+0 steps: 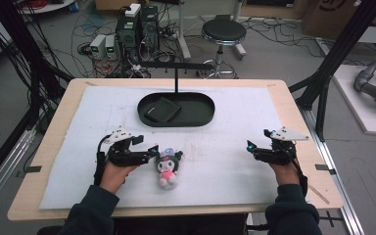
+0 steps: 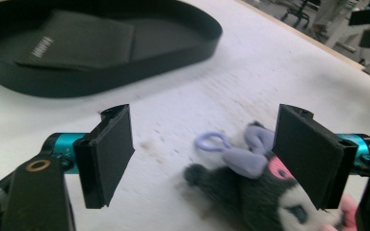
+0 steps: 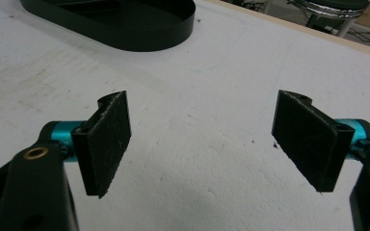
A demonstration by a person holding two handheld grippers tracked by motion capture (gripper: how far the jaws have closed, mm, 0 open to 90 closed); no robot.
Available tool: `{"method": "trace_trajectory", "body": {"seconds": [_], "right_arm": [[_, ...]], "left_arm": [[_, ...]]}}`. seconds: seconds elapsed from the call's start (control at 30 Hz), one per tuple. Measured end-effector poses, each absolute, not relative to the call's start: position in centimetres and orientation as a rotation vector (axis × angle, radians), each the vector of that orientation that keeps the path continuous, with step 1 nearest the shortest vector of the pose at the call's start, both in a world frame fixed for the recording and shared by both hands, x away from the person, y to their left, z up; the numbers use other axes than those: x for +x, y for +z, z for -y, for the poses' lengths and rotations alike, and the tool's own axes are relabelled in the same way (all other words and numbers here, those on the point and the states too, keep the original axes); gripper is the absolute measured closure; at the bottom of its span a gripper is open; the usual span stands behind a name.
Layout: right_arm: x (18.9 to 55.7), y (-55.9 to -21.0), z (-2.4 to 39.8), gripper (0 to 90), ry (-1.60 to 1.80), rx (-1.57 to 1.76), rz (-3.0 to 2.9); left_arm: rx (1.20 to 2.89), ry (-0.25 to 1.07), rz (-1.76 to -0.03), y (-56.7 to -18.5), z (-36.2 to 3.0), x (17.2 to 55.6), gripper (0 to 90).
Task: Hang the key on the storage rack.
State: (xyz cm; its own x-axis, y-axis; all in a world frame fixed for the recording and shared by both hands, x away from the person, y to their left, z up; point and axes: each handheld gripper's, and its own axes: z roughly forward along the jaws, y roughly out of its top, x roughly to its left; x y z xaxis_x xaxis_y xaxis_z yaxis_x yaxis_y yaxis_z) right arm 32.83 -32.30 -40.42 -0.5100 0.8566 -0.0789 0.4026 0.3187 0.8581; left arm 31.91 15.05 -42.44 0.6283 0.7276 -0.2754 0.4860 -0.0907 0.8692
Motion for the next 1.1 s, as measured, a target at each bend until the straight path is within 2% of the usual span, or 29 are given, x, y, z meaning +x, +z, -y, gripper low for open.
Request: {"method": "trace_trajectory", "body": {"seconds": [0.2, 0.63, 0.7, 0.73, 0.77, 0.8, 0.83, 0.9, 0.93, 0.97, 1.1], "right_arm": [[33.0, -40.4, 32.2, 21.8, 1.112, 1.081, -2.064], [33.0, -40.5, 32.1, 21.8, 1.105, 1.085, -2.071], [33.1, -40.5, 32.1, 21.7, 1.104, 1.084, -2.071], [33.1, -40.5, 32.1, 21.8, 1.105, 1.082, -2.069], [33.1, -40.5, 32.0, 21.8, 1.104, 1.082, -2.071], [33.1, -40.5, 32.0, 21.8, 1.105, 1.083, -2.071], [33.0, -40.5, 32.0, 21.8, 1.102, 1.082, -2.071], [33.0, -40.5, 32.0, 21.8, 1.105, 1.085, -2.071], [33.0, -40.5, 32.1, 21.8, 1.104, 1.085, -2.07], [33.0, -40.5, 32.1, 21.8, 1.104, 1.085, -2.07], [33.0, -40.5, 32.1, 21.8, 1.103, 1.085, -2.071]], "left_arm": [[1.803, 0.201, -0.959, -43.5, -13.2, 31.7, 25.5], [1.791, 0.06, -0.925, -44.2, -11.5, 32.4, 27.5], [1.786, 0.031, -0.892, -44.3, -11.5, 32.5, 45.0], [1.783, 0.028, -0.894, -44.3, -11.4, 32.5, 46.3], [1.773, 0.006, -0.88, -44.3, -11.5, 32.5, 52.1], [1.767, 0.008, -0.874, -44.3, -11.5, 32.5, 66.1], [1.769, 0.008, -0.867, -44.3, -11.4, 32.5, 71.2], [1.765, 0.01, -0.87, -44.3, -11.4, 32.5, 73.7], [1.769, 0.017, -0.868, -44.2, -11.4, 32.4, 83.6], [1.773, 0.025, -0.864, -44.2, -11.4, 32.4, 85.7], [1.766, 0.018, -0.866, -44.2, -11.5, 32.4, 86.8]]}}
